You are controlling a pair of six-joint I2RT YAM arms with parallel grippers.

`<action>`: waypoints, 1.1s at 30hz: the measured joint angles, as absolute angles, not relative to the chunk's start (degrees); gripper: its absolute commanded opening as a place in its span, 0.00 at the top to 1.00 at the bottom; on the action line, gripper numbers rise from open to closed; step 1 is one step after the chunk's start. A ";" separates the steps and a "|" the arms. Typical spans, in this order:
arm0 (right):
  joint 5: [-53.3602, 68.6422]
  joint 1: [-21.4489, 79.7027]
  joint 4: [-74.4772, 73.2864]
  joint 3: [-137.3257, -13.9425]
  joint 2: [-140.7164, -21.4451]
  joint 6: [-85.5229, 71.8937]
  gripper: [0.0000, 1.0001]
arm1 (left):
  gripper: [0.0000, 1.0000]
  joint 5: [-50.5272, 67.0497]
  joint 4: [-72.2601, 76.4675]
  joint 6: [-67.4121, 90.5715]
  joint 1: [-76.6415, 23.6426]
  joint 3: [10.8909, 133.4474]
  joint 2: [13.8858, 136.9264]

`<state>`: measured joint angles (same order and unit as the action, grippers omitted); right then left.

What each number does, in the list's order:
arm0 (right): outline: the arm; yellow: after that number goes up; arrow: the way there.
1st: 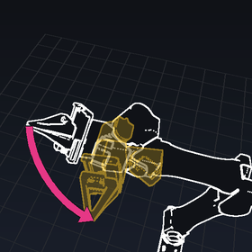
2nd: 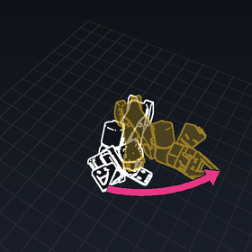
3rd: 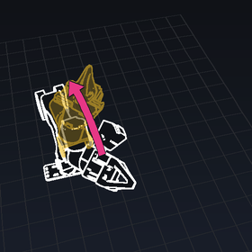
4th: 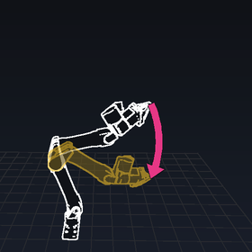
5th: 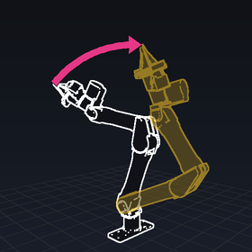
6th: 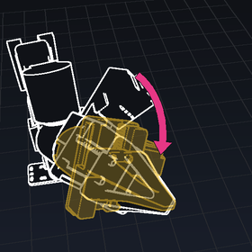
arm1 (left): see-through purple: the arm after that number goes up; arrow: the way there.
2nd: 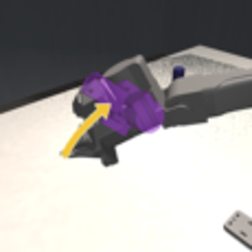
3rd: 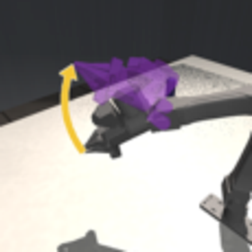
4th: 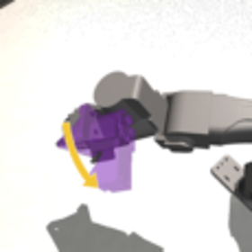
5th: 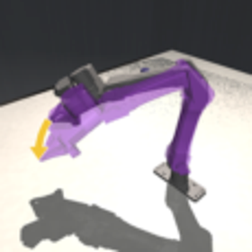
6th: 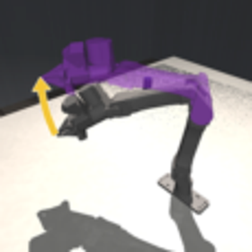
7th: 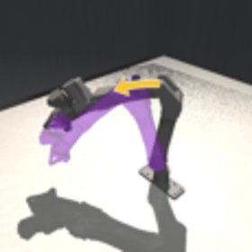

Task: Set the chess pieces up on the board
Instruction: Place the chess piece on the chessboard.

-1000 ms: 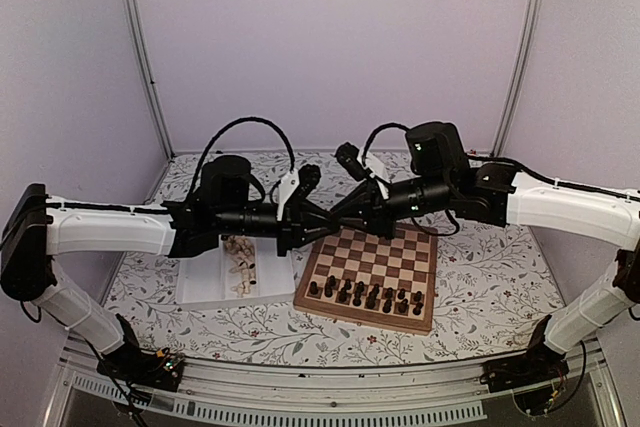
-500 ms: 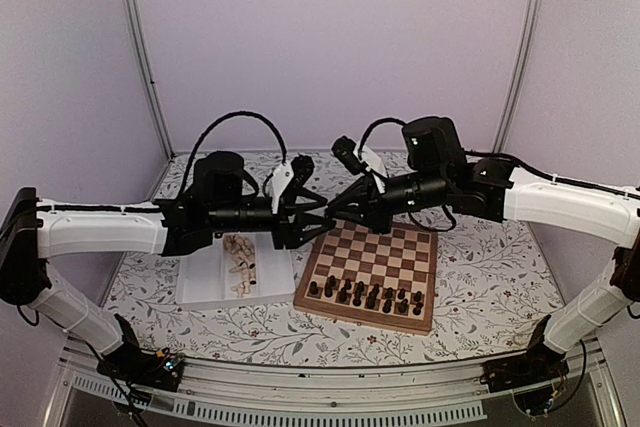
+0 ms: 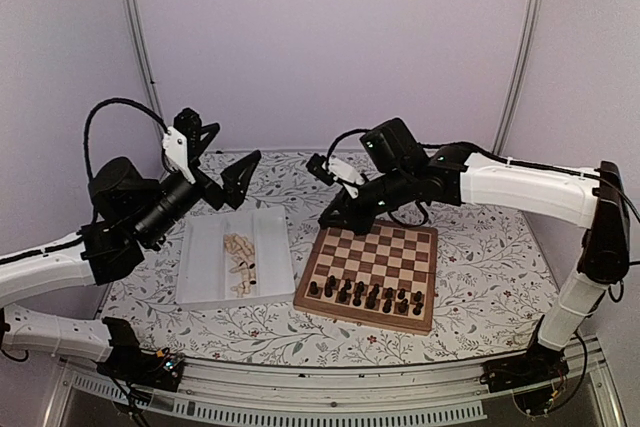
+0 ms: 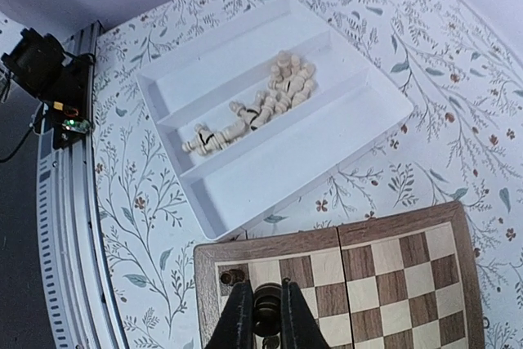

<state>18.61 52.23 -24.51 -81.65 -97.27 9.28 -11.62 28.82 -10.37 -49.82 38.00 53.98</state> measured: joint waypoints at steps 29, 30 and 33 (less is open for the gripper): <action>26.24 52.25 -36.01 -92.09 -120.09 8.78 1.00 | 0.03 -11.84 11.29 1.58 -48.10 50.28 66.98; 26.28 52.25 -36.01 -92.09 -120.09 8.78 1.00 | 0.03 -11.84 11.29 1.58 -48.10 50.28 66.98; 26.28 52.29 -36.01 -92.09 -120.11 8.73 1.00 | 0.03 -11.86 11.29 1.56 -48.10 50.28 66.98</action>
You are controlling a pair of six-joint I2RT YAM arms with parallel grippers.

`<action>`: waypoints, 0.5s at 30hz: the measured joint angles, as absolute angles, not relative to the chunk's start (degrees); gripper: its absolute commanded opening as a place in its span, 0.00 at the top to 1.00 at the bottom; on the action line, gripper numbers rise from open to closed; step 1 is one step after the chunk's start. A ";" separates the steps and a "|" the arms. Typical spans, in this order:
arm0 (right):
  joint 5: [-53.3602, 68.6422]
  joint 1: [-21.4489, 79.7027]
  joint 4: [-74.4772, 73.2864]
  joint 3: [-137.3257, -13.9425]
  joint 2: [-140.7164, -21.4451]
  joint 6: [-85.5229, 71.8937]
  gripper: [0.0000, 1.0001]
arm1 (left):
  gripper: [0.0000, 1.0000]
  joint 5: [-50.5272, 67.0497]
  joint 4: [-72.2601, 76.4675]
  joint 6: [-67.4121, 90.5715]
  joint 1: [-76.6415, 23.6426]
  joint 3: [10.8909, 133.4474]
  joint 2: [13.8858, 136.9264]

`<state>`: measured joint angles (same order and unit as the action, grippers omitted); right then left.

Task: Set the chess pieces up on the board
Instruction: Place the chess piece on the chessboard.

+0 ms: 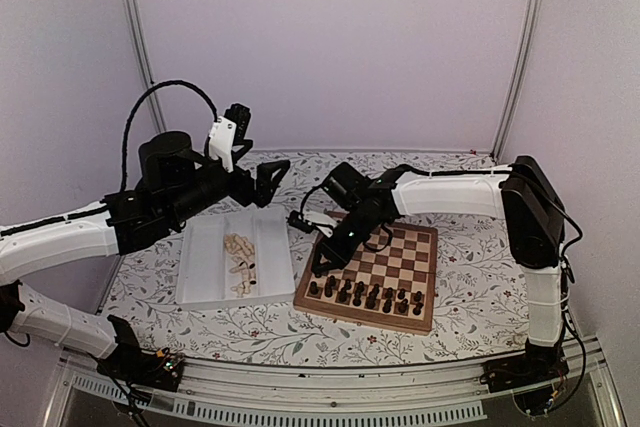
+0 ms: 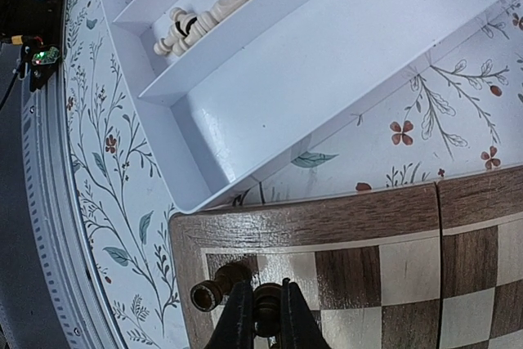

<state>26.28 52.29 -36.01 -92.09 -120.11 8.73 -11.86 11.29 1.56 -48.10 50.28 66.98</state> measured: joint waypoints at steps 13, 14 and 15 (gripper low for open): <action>26.26 52.51 -36.05 -92.09 -121.27 8.38 0.99 | 0.03 -11.86 11.29 1.54 -48.10 50.28 67.00; 26.24 52.51 -36.07 -92.09 -121.40 8.38 0.99 | 0.03 -11.86 11.27 1.52 -48.10 50.28 67.00; 26.26 52.49 -36.07 -92.09 -121.49 8.38 0.99 | 0.03 -11.84 11.27 1.54 -48.10 50.28 67.00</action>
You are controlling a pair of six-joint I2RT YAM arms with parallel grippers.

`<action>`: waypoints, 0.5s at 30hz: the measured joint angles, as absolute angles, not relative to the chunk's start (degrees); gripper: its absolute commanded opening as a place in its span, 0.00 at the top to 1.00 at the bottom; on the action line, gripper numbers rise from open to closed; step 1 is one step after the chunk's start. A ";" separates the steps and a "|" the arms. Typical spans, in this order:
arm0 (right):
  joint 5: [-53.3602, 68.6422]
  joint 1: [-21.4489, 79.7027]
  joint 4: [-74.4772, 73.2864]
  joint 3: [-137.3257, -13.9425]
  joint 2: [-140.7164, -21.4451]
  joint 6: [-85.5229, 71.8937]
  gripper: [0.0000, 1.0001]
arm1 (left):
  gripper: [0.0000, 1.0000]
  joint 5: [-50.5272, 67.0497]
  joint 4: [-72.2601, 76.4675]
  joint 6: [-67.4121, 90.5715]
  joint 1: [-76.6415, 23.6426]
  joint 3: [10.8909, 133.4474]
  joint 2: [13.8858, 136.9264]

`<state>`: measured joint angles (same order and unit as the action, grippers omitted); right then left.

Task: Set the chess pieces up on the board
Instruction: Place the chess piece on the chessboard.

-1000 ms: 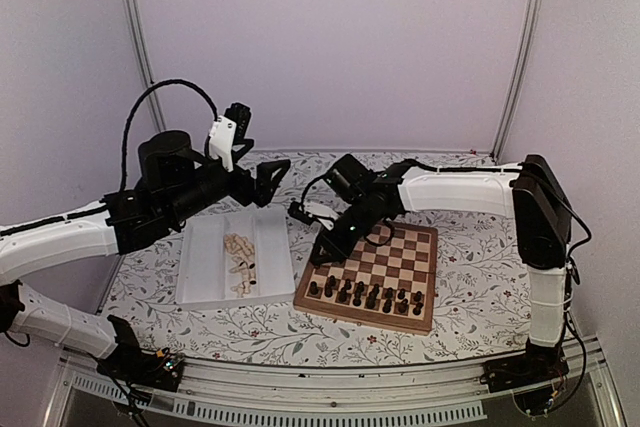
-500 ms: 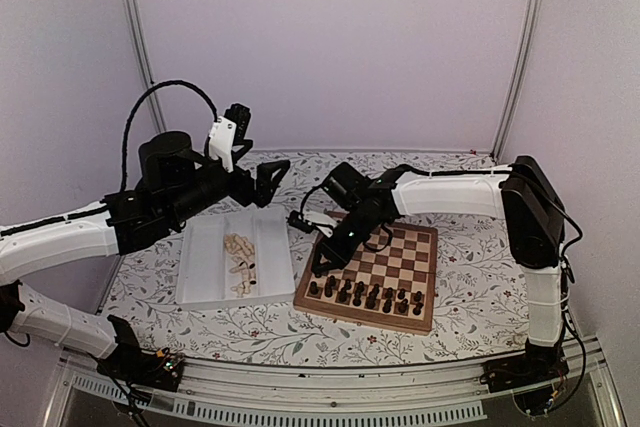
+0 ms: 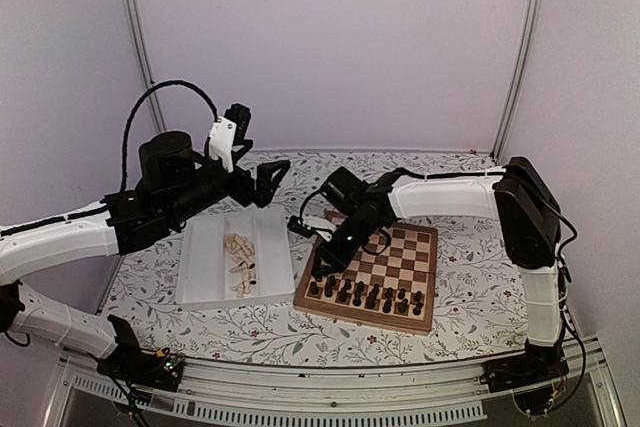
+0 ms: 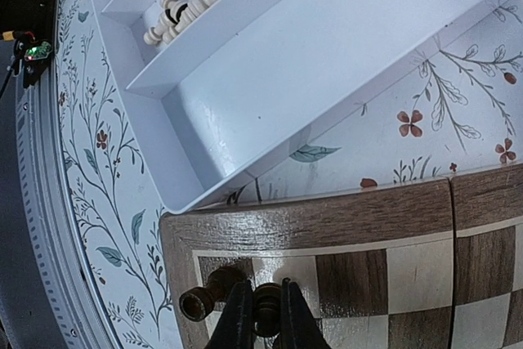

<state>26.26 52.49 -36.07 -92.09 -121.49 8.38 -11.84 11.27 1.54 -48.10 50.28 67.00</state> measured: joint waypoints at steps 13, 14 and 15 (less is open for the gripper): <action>26.15 52.51 -36.03 -92.09 -122.50 8.23 0.88 | 0.02 -11.84 11.27 1.50 -48.10 50.28 67.22; 26.09 52.51 -36.03 -92.09 -122.50 8.21 0.86 | 0.02 -11.84 11.25 1.48 -48.10 50.28 67.22; 26.02 52.51 -36.03 -92.09 -122.50 8.05 0.85 | 0.02 -11.84 11.27 1.48 -48.10 50.28 67.22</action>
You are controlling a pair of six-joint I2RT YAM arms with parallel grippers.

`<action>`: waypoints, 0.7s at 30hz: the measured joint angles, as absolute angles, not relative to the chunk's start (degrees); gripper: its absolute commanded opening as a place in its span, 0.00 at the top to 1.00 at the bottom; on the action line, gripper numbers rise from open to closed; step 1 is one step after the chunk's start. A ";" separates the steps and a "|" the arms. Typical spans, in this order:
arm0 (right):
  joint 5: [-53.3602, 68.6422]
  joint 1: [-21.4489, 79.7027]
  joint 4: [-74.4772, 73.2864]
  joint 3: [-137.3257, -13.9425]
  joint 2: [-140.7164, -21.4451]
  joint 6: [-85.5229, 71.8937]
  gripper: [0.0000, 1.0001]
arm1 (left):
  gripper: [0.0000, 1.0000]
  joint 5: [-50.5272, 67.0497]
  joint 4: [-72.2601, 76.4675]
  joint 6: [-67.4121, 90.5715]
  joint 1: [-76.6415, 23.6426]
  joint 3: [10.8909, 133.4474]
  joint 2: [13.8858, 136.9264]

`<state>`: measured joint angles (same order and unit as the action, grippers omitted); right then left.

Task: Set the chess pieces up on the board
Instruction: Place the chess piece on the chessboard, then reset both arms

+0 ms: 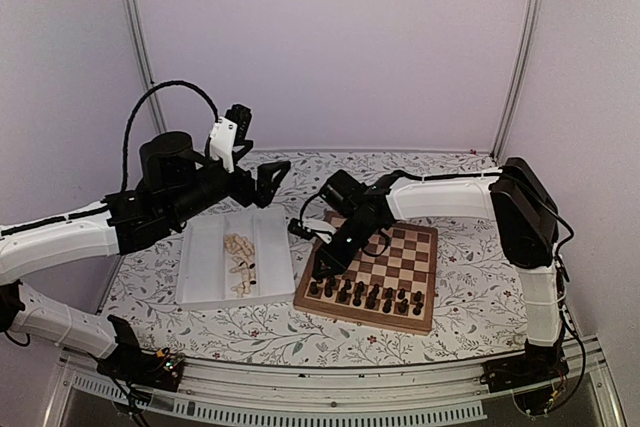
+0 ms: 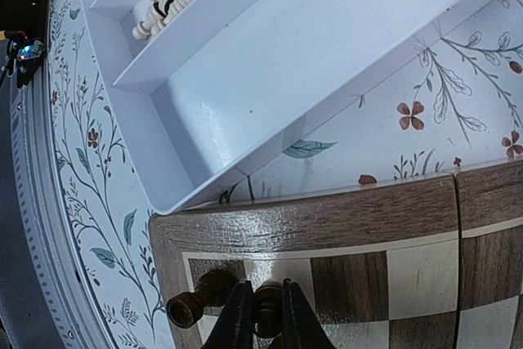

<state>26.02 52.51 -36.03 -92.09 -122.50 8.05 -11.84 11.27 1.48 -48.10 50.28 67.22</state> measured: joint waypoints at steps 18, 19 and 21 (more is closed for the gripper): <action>25.82 52.45 -36.45 -92.09 -116.81 6.39 0.66 | 0.01 -12.01 11.18 0.67 -48.10 50.28 67.94; 25.78 52.23 -36.60 -92.09 -115.77 6.42 0.66 | 0.01 -12.29 11.14 0.27 -48.10 50.28 67.94; 25.82 51.68 -36.86 -92.03 -113.27 6.17 0.66 | 0.01 -13.41 11.03 -0.69 -48.07 50.30 67.94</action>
<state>25.82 51.68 -36.86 -92.03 -113.27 6.17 -13.41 11.03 -0.69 -48.07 50.30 67.94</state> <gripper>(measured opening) 0.337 0.989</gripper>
